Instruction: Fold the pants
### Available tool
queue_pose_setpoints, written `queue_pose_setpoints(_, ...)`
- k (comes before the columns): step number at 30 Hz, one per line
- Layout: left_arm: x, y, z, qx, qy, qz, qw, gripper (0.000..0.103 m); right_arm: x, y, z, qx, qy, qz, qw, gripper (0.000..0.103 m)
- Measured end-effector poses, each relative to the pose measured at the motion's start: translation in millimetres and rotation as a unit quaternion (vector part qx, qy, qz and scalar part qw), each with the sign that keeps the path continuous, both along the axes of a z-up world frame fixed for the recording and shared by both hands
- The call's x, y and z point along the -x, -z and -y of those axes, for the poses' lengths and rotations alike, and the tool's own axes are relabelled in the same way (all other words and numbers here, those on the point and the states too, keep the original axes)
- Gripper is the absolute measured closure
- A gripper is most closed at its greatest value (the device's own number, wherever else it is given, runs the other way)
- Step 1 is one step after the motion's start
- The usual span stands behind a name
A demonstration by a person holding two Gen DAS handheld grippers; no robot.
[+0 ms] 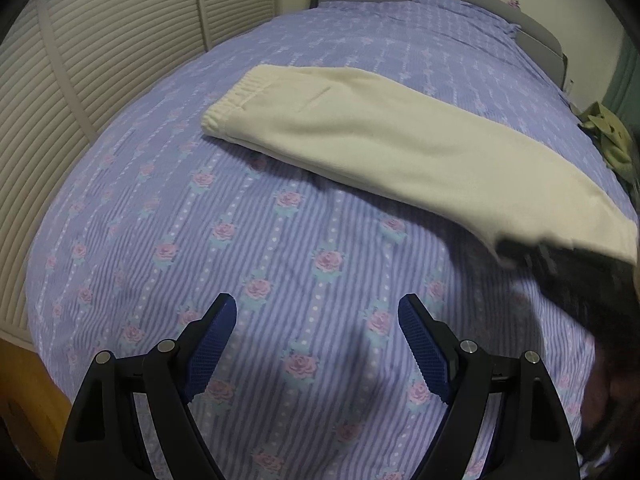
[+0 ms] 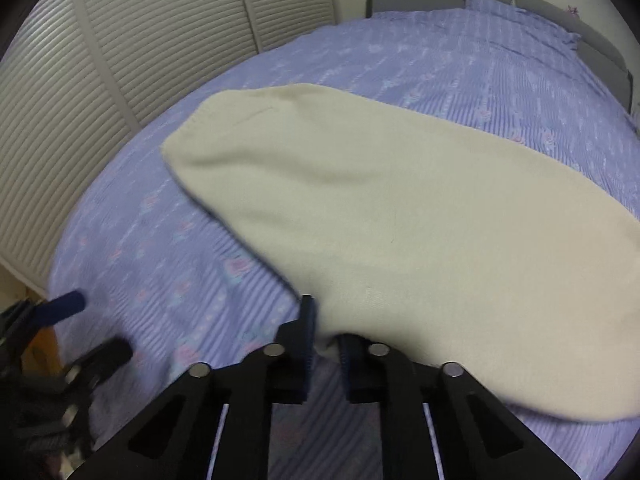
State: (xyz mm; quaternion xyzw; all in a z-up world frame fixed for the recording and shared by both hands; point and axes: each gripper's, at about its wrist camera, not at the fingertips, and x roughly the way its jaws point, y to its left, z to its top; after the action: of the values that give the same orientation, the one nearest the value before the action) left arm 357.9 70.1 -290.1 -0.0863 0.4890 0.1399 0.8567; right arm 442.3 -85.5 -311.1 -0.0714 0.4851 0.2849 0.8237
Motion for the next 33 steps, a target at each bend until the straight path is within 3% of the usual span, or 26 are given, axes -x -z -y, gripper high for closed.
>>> queue_pose_setpoints(3, -1.8, -1.5, -8.1, -0.005, -0.008, -0.006, 0.9999, 0.02, 12.0, 23.0, -3.2, 0.04, -0.015, -0.033, 0.999, 0.101)
queue_pose_setpoints(5, -4.8, -3.4, -14.3, -0.01, -0.011, -0.012, 0.9998, 0.02, 15.4, 44.4, -2.5, 0.037, -0.013, -0.087, 0.995, 0.101)
queue_pose_setpoints(8, -7.9, -10.3, -22.1, -0.019, -0.014, -0.01, 0.9997, 0.02, 23.1, 38.5, -1.8, 0.04, -0.011, -0.09, 0.995, 0.101)
queue_pose_setpoints(12, -15.1, -25.1, -39.1, -0.026, -0.021, -0.001, 0.9994, 0.02, 28.8, -0.3, -1.6, 0.029, 0.003, -0.087, 0.996, 0.095)
queue_pose_setpoints(16, -27.3, -56.0, -51.8, -0.03, -0.013, 0.023, 0.9992, 0.02, 21.1, -52.1, 5.8, 0.011, 0.044, -0.055, 0.997, 0.064)
queue_pose_setpoints(21, -45.1, -106.6, -48.6, -0.041, 0.027, 0.063, 0.9968, 0.02, 3.1, -111.2, 31.7, 0.005, 0.112, -0.009, 0.994, 0.063)
queue_pose_setpoints(23, -50.9, -126.2, -37.6, -0.04, 0.055, 0.079, 0.9945, 0.02, 0.6, -134.0, 49.6, 0.001, 0.144, 0.005, 0.99, 0.061)
queue_pose_setpoints(26, -59.6, -154.5, -5.8, -0.046, 0.108, 0.102, 0.9879, 0.02, 3.1, -169.7, 85.5, -0.004, 0.193, 0.042, 0.98, 0.047)
queue_pose_setpoints(33, -70.8, -194.3, 85.5, -0.026, 0.19, 0.136, 0.972, 0.019, 14.5, -210.6, 179.3, 0.008, 0.272, 0.09, 0.958, 0.046)
